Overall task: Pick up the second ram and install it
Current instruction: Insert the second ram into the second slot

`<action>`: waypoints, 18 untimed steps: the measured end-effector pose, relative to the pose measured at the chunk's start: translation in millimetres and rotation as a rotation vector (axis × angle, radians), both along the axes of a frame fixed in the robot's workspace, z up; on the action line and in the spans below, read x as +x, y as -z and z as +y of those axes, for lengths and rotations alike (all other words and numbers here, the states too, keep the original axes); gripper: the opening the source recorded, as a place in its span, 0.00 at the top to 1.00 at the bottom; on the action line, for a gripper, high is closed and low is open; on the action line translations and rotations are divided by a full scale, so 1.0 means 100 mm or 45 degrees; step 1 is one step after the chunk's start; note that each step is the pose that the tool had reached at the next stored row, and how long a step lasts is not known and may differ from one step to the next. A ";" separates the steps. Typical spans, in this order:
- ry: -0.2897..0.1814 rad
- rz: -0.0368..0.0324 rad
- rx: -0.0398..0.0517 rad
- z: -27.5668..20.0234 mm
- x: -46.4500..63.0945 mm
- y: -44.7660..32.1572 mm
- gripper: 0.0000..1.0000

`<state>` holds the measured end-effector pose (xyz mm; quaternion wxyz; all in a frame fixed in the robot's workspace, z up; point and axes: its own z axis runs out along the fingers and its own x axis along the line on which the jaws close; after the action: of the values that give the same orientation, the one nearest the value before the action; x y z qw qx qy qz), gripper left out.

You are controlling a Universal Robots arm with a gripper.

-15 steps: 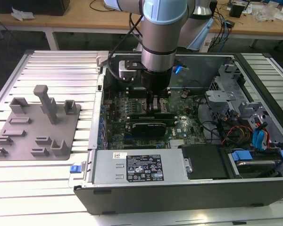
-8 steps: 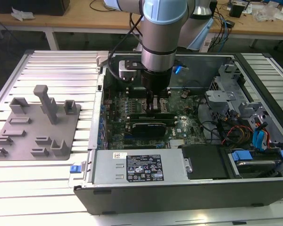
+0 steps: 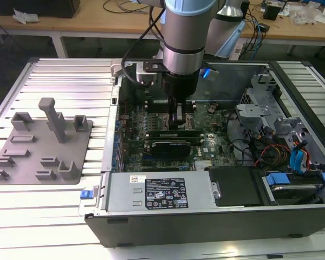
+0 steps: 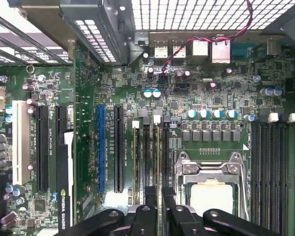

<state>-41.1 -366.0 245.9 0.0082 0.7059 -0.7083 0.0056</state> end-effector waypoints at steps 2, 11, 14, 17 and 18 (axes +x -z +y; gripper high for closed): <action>0.000 0.0002 0.001 -0.001 0.02 -0.002 0.84; 0.000 0.0002 0.014 -0.001 0.16 -0.002 0.92; 0.000 0.0002 0.014 -0.001 0.16 -0.002 0.92; -0.001 0.0002 0.023 -0.011 0.16 -0.002 0.92; 0.000 0.0002 0.027 -0.018 0.16 -0.002 0.92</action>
<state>-25.2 -367.8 246.1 0.0008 0.7061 -0.7082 -0.0020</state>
